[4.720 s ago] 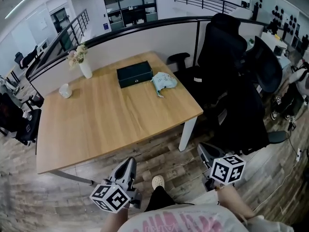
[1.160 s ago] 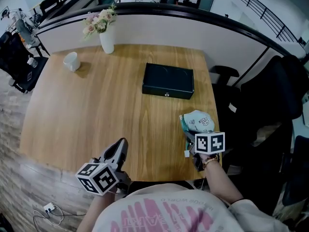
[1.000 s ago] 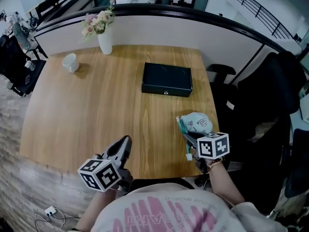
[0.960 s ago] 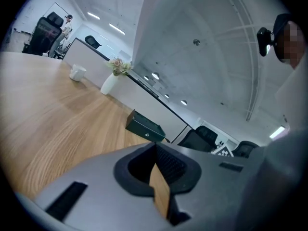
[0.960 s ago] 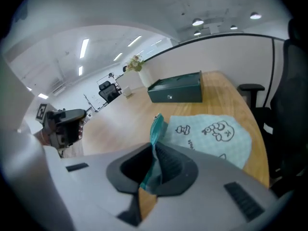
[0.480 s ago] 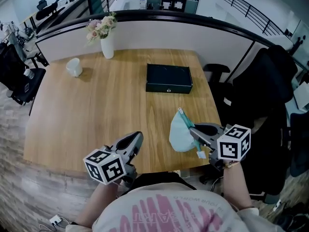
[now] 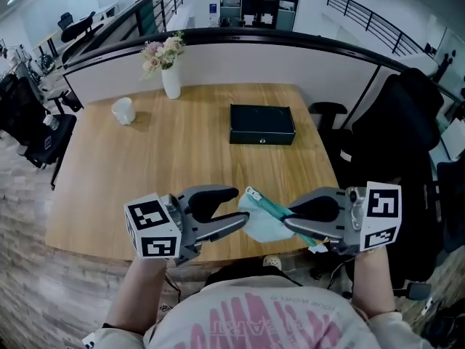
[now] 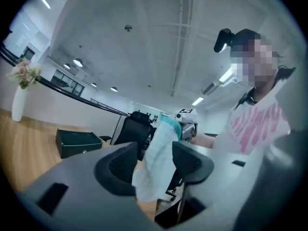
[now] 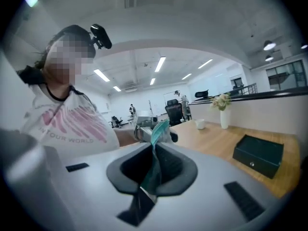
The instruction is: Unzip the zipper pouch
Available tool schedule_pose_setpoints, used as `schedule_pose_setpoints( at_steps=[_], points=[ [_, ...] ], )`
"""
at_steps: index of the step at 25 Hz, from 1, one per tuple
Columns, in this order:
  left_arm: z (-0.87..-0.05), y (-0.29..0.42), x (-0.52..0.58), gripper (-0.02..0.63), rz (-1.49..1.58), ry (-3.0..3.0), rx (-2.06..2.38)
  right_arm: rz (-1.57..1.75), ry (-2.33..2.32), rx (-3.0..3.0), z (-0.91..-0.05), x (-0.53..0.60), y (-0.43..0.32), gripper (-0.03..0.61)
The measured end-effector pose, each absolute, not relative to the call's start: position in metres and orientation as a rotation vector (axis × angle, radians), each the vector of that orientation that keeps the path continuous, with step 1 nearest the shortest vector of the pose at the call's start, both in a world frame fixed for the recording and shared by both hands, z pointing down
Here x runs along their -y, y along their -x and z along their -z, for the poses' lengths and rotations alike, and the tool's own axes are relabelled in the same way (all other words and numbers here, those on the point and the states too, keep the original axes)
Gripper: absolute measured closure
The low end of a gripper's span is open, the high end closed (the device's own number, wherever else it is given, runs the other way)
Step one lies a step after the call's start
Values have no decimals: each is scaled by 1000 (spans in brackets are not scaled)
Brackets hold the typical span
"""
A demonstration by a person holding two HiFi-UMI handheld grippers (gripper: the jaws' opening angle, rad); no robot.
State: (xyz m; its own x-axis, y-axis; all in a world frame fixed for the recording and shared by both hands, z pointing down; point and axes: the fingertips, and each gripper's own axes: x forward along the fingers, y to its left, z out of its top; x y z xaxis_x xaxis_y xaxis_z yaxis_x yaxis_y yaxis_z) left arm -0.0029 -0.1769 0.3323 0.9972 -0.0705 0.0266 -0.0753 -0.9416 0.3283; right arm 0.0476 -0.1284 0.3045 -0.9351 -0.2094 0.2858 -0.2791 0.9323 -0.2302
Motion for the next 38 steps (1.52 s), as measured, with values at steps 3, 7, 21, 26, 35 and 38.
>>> schedule_pose_setpoints(
  at_steps=[3,7,21,26,35,38],
  points=[
    [-323,-3,153,356,-57,-2882,-70,-340,-249,2832,-298,114,-34,560],
    [-294,0,134,494,102,-2895,-174,-330,-237,2833,-300,113,-25,558],
    [-299,6,166,595,54,-2905,399,-340,-643,2742,-315,169,-41,457],
    [-314,7,193,597,-15,-2837,697,-291,-849,2732,-292,196,-52,388],
    [-337,-3,223,598,-242,-2750,1231,-206,-849,2693,-305,218,6,445],
    [-346,-5,222,598,-345,-2743,1286,-173,-808,2643,-314,219,13,445]
  ],
)
